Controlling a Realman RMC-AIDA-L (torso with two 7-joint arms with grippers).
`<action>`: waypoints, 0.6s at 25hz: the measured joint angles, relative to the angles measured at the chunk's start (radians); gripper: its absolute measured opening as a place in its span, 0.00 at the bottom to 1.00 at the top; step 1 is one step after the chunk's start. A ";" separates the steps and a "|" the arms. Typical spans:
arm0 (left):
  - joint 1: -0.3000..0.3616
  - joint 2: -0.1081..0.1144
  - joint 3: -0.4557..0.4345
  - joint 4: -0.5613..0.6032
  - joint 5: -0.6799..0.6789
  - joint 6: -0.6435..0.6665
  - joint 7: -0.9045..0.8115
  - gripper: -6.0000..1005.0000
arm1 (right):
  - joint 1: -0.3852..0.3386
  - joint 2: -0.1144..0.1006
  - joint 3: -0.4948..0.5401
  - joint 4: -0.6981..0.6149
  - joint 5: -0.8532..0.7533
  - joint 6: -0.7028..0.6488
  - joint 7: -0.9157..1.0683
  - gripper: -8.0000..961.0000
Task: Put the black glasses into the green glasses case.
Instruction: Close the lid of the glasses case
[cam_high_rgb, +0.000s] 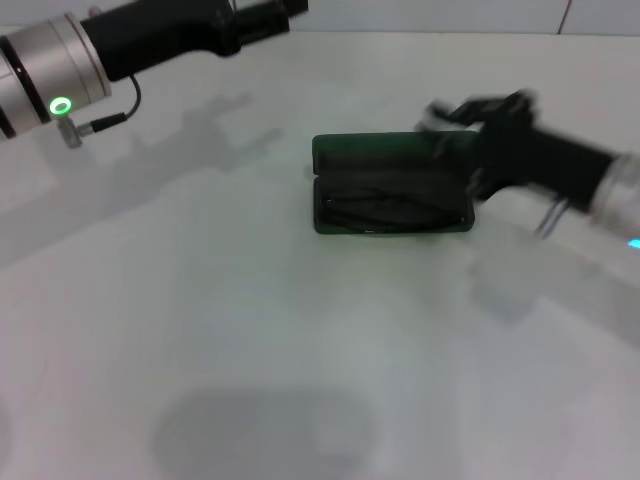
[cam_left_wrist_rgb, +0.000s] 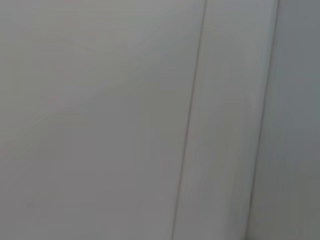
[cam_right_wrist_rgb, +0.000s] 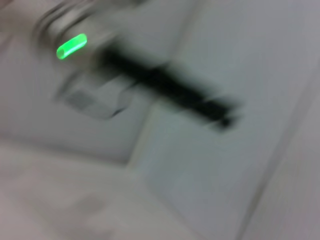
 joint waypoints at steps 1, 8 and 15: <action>0.001 0.003 0.012 0.003 0.027 0.003 -0.004 0.82 | 0.009 0.000 0.041 0.033 0.021 -0.042 0.025 0.17; 0.062 0.037 0.298 0.059 0.148 0.066 -0.012 0.82 | 0.098 0.001 0.318 0.298 0.154 -0.187 0.111 0.17; 0.044 -0.004 0.480 0.096 0.307 0.051 -0.120 0.82 | 0.102 0.004 0.364 0.309 0.196 -0.194 0.121 0.17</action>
